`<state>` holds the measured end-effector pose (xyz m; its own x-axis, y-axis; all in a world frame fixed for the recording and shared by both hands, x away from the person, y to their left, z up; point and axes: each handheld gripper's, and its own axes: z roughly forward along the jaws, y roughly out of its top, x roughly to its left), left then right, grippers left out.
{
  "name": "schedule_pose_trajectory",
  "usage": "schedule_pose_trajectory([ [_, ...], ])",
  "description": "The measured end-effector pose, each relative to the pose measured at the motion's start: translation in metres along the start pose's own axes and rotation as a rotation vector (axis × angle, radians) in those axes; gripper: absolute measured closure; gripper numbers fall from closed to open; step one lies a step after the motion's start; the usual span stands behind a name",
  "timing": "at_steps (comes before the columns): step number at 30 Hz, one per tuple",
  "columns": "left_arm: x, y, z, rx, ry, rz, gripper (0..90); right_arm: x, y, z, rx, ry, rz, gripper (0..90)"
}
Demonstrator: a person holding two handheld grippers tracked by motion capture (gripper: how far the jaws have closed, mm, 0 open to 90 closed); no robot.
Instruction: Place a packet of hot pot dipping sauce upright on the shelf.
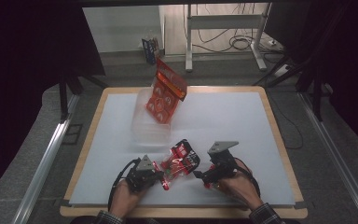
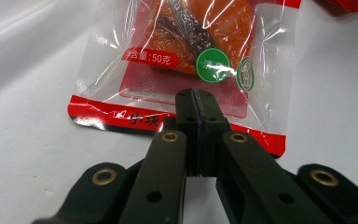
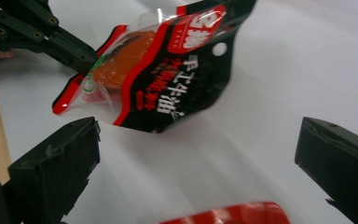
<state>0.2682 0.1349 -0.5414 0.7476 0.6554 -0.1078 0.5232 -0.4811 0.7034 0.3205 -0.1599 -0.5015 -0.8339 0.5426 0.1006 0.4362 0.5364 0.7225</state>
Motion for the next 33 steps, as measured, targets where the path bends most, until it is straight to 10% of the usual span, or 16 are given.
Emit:
schedule_pose_trajectory([
  [23, 0.001, 0.0, 0.0, 0.003, -0.006, -0.004, 90.0, 0.014, 0.025, 0.051, 0.046, 0.18, 0.101, 16.8],
  [33, 0.001, 0.0, 0.0, -0.002, -0.005, -0.003, 90.0, 0.021, 0.036, 0.063, 0.031, 0.237, 0.124, 46.0],
])
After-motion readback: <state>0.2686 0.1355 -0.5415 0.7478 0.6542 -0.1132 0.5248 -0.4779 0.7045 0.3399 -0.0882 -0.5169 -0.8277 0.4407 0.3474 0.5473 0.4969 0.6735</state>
